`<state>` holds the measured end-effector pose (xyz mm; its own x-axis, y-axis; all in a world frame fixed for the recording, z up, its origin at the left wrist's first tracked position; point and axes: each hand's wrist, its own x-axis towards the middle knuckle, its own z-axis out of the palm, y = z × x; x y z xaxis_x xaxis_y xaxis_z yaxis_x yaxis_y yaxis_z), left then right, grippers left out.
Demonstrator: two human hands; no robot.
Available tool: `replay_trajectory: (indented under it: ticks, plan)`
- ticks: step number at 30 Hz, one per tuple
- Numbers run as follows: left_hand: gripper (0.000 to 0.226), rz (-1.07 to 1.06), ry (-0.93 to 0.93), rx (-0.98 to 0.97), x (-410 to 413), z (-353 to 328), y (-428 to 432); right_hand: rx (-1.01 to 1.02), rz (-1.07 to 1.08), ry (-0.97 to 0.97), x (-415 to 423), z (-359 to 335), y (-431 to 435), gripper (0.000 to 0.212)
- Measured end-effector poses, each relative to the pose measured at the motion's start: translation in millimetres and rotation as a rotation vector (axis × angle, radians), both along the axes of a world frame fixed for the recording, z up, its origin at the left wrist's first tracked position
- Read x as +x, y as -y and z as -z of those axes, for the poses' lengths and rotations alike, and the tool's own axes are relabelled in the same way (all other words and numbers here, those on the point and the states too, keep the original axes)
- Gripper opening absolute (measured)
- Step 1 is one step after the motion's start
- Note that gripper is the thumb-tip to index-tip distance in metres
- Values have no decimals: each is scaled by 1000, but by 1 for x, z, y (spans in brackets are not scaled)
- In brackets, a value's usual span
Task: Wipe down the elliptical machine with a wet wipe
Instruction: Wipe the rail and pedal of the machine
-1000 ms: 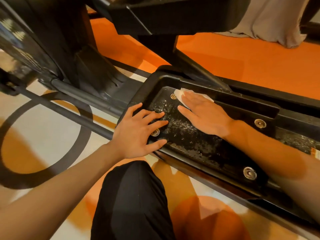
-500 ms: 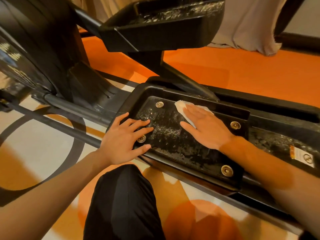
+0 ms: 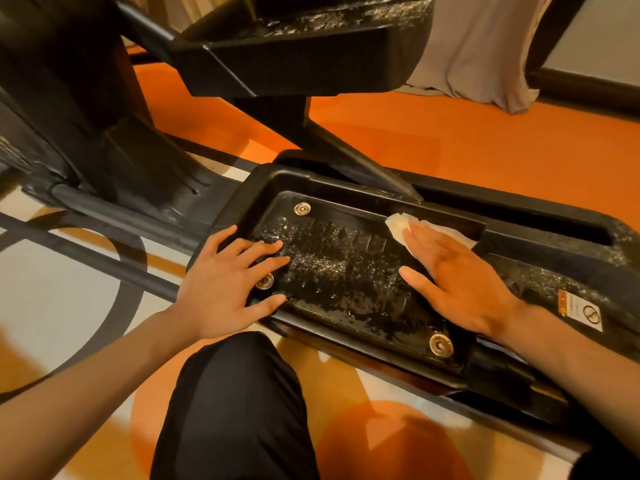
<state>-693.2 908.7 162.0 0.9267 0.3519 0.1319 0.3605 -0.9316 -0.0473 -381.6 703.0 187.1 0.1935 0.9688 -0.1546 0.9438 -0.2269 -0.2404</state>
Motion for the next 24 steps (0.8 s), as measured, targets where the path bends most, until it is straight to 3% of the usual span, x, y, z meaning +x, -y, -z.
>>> replay_trajectory:
  ticks: [6,11,14,19,24]
  plan:
    - [73,-2,22,-13,0,2,1,1,-155,-34,-39,17,-99,113]
    - [67,-19,20,-9,-2,1,-1,37,-183,-15,-77,20,-158,100]
    - [68,-30,13,-22,-3,1,-3,63,-183,-9,-85,22,-165,103]
    - [67,-37,-10,-13,-4,-1,-3,77,-156,-70,-97,16,-184,76]
    - [71,-34,-24,-23,-6,-1,-4,96,-153,-119,-106,22,-186,71]
